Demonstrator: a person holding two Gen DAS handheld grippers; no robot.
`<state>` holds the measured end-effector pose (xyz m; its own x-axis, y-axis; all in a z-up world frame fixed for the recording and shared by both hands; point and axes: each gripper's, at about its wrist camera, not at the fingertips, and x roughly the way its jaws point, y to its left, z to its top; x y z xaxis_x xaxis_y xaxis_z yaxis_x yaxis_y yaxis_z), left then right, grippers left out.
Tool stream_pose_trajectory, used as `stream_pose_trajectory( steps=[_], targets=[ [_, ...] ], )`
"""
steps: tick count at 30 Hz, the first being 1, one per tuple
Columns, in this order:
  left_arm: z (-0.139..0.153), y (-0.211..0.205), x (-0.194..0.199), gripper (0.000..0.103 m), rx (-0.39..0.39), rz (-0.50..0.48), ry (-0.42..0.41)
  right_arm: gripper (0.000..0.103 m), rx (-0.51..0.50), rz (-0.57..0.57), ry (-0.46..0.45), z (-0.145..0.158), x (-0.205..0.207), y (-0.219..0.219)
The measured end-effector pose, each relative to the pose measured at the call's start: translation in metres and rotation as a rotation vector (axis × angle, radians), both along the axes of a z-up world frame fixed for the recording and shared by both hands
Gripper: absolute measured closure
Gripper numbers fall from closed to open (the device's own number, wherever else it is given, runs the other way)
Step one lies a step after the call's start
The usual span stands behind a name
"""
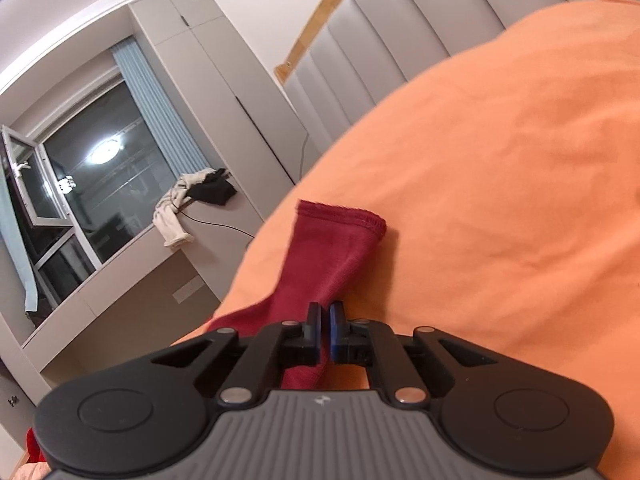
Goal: Fold small clothes
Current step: 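Lift the held sleeve with the right gripper and lay it across the sweater body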
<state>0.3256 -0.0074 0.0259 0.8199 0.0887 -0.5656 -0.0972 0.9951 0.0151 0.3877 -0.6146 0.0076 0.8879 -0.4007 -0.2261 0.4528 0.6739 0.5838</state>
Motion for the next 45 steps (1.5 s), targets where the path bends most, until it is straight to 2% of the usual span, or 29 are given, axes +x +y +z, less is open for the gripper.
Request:
stream_pose_trajectory(
  steps=[5,13,19,24,28,32,34,37,40,42,45],
  targets=[
    [0.011,0.011,0.001,0.001,-0.038,0.031,-0.024,0.099,-0.041,0.013,-0.007,0.015,0.001,0.015],
    [0.022,0.031,0.001,0.001,-0.085,0.088,-0.056,0.099,-0.235,0.150,-0.081,0.069,0.002,0.082],
    [0.026,0.041,-0.001,0.001,-0.107,0.118,-0.072,0.099,-0.405,0.342,-0.144,0.109,0.011,0.170],
    [0.029,0.048,-0.002,0.001,-0.122,0.147,-0.088,0.099,-0.568,0.550,-0.155,0.124,0.015,0.268],
    [0.031,0.058,-0.003,0.001,-0.156,0.162,-0.105,0.099,-0.597,0.732,-0.141,0.121,0.014,0.338],
    [0.035,0.067,-0.009,0.001,-0.206,0.165,-0.150,0.099,-0.668,0.898,-0.098,0.105,0.008,0.405],
    [0.037,0.070,-0.011,0.001,-0.228,0.166,-0.165,0.099,-0.779,0.962,-0.047,0.091,-0.001,0.441],
    [0.039,0.073,-0.012,0.001,-0.245,0.166,-0.175,0.099,-1.073,0.999,0.052,0.064,-0.011,0.494],
    [0.039,0.073,-0.012,0.001,-0.250,0.170,-0.173,0.099,-1.278,1.052,0.138,0.040,-0.020,0.532],
    [0.039,0.074,-0.012,0.001,-0.254,0.173,-0.170,0.099,-1.367,1.083,0.168,0.028,-0.025,0.546],
    [0.039,0.075,-0.011,0.001,-0.255,0.173,-0.169,0.099,-1.362,1.140,0.210,0.019,-0.022,0.562]
  ],
)
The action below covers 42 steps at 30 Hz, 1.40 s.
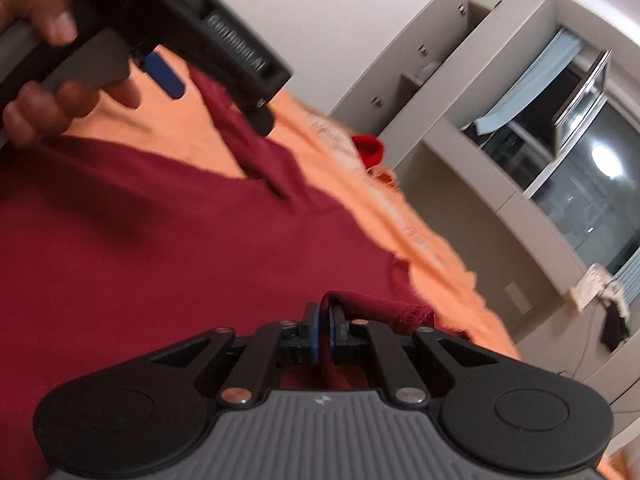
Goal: Fold small clothes
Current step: 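Lift the held sleeve with the right gripper and lay it across the sweater body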
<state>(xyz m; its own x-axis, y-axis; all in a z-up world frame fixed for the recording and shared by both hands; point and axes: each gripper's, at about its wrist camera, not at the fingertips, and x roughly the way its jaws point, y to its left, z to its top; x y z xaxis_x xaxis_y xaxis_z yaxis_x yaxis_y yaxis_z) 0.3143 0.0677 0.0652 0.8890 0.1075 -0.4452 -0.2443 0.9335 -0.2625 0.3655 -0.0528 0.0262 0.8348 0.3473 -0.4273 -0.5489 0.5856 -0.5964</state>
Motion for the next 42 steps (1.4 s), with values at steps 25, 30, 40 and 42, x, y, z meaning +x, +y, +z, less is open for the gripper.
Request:
stream_pose_trajectory(
  steps=[25,30,40,42],
  targets=[
    [-0.005,0.009,0.004,0.001,-0.020,0.048,0.032,0.045,0.439,0.005,0.233,0.024,0.022,-0.070],
    [-0.005,0.014,0.005,0.001,-0.037,0.047,0.037,0.025,0.304,0.145,0.234,0.017,0.002,-0.049],
    [-0.011,0.002,0.012,0.001,0.000,-0.022,0.068,0.004,0.250,0.071,0.164,0.023,-0.021,-0.076],
    [-0.014,-0.004,0.015,0.001,0.014,-0.062,0.083,0.000,0.271,0.007,0.124,0.025,-0.024,-0.101]
  ],
)
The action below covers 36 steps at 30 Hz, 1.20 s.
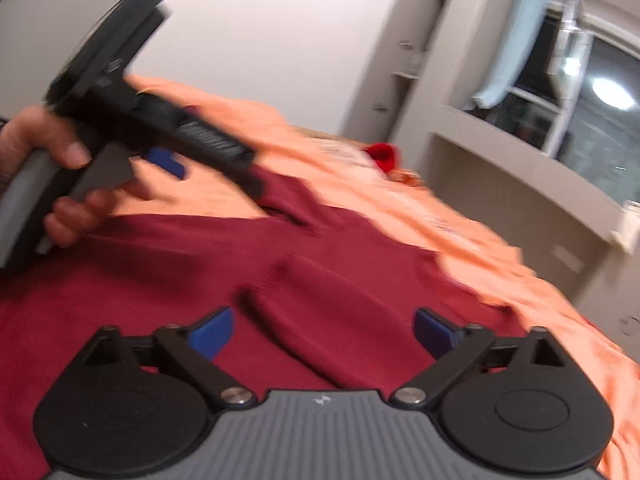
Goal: Fold small clothes
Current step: 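Lift the held sleeve with the right gripper and lay it across the sweater body, then open the right gripper and withdraw it from the folded sleeve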
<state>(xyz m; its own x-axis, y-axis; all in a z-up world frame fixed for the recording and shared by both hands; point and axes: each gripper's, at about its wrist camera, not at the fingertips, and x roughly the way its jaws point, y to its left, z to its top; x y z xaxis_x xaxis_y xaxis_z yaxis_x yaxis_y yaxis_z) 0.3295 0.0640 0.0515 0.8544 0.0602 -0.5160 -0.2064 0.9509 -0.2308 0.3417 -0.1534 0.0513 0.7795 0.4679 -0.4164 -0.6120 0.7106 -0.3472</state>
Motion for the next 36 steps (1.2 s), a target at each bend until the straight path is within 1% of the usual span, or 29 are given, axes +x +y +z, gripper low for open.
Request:
stream_pose_trajectory(
  steps=[2,7,10,12,14,15,19,21,23,24,25,28,29,31,32,34,36],
  targets=[
    [-0.003,-0.007,0.002,0.001,0.010,-0.043,0.010,0.000,0.021,-0.081,-0.026,0.002,-0.002,-0.023],
    [-0.012,-0.028,0.006,0.001,0.054,-0.108,0.029,0.000,0.066,-0.295,-0.042,0.003,0.003,-0.088],
    [-0.019,-0.036,0.010,0.000,0.095,-0.109,0.060,0.000,0.054,-0.414,-0.077,-0.002,0.004,-0.123],
    [-0.025,-0.039,0.014,0.001,0.128,-0.082,0.102,0.000,0.024,-0.513,-0.094,-0.008,0.009,-0.142],
    [-0.030,-0.038,0.018,0.001,0.136,-0.064,0.140,0.000,-0.016,-0.613,-0.078,-0.017,0.020,-0.156],
    [-0.032,-0.037,0.019,0.001,0.129,-0.065,0.148,0.003,-0.033,-0.643,-0.061,-0.021,0.026,-0.162],
    [-0.034,-0.037,0.020,0.001,0.139,-0.066,0.152,0.018,-0.060,-0.651,-0.025,-0.037,0.043,-0.172],
    [-0.035,-0.038,0.019,0.000,0.148,-0.069,0.154,0.019,-0.082,-0.648,-0.028,-0.042,0.048,-0.172],
    [-0.035,-0.040,0.021,0.000,0.156,-0.071,0.160,0.024,-0.097,-0.646,-0.044,-0.046,0.054,-0.164],
    [-0.036,-0.040,0.021,0.000,0.159,-0.073,0.161,0.030,-0.103,-0.639,-0.050,-0.048,0.057,-0.160],
    [-0.036,-0.041,0.022,0.000,0.162,-0.074,0.162,0.033,-0.109,-0.633,-0.057,-0.049,0.056,-0.157],
    [-0.036,-0.042,0.023,0.001,0.171,-0.076,0.164,0.057,-0.133,-0.621,-0.070,-0.053,0.064,-0.154],
    [-0.036,-0.043,0.022,0.001,0.172,-0.076,0.164,0.062,-0.136,-0.621,-0.067,-0.053,0.065,-0.154],
    [-0.036,-0.043,0.022,0.000,0.173,-0.077,0.164,0.086,-0.121,-0.631,-0.053,-0.054,0.068,-0.156],
    [-0.036,-0.043,0.022,0.000,0.174,-0.076,0.164,0.088,-0.097,-0.636,-0.039,-0.052,0.068,-0.159],
    [-0.036,-0.043,0.022,0.000,0.177,-0.077,0.162,0.097,-0.004,-0.636,0.007,-0.046,0.067,-0.167],
    [-0.035,-0.044,0.021,0.000,0.177,-0.080,0.157,0.098,0.099,-0.652,0.044,-0.038,0.062,-0.176]
  ],
)
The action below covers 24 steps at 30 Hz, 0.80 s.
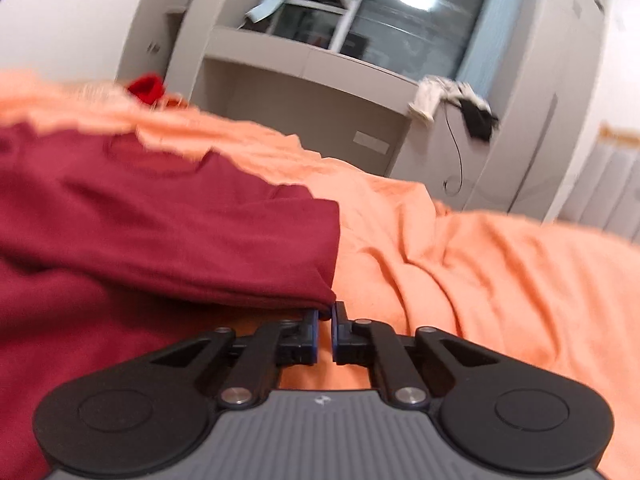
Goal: Fold small clothes
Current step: 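Open the right gripper and withdraw it from the folded sleeve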
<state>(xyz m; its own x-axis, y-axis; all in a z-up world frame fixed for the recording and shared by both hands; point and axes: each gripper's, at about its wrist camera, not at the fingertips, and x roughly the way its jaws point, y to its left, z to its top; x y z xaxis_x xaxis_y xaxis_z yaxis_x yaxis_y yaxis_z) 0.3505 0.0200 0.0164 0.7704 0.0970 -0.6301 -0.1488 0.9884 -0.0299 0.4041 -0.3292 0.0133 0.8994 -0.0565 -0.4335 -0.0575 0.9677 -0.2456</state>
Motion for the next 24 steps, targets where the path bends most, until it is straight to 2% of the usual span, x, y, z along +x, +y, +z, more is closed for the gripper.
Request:
stream_pose_trajectory(
  steps=[3,5,9,15,18,20,22,24],
  targets=[
    [0.001,-0.001,-0.001,0.000,-0.003,-0.011,-0.006,0.099,0.219,-0.039,0.014,0.012,-0.005,-0.021],
    [0.000,-0.003,-0.001,0.000,0.002,-0.013,-0.006,0.099,0.309,-0.048,0.033,0.016,-0.006,-0.030],
    [0.000,-0.003,0.000,0.000,0.002,-0.013,-0.004,0.099,0.281,-0.074,0.053,0.011,-0.005,-0.030],
    [-0.002,-0.005,0.002,0.000,0.019,-0.019,0.005,0.099,0.291,-0.082,0.138,-0.008,0.006,-0.029],
    [-0.001,-0.003,0.000,0.000,0.003,-0.015,-0.001,0.098,0.280,-0.077,0.133,-0.005,0.000,-0.026],
    [0.002,-0.001,-0.002,0.001,-0.007,-0.001,-0.017,0.090,0.288,-0.073,0.135,-0.003,-0.002,-0.026],
    [0.007,0.001,-0.005,0.001,-0.017,0.004,-0.041,0.071,0.281,-0.078,0.144,-0.001,-0.006,-0.024],
    [0.013,0.004,-0.010,0.001,-0.039,0.005,-0.068,0.057,0.268,-0.075,0.148,0.002,-0.011,-0.022]
  ],
)
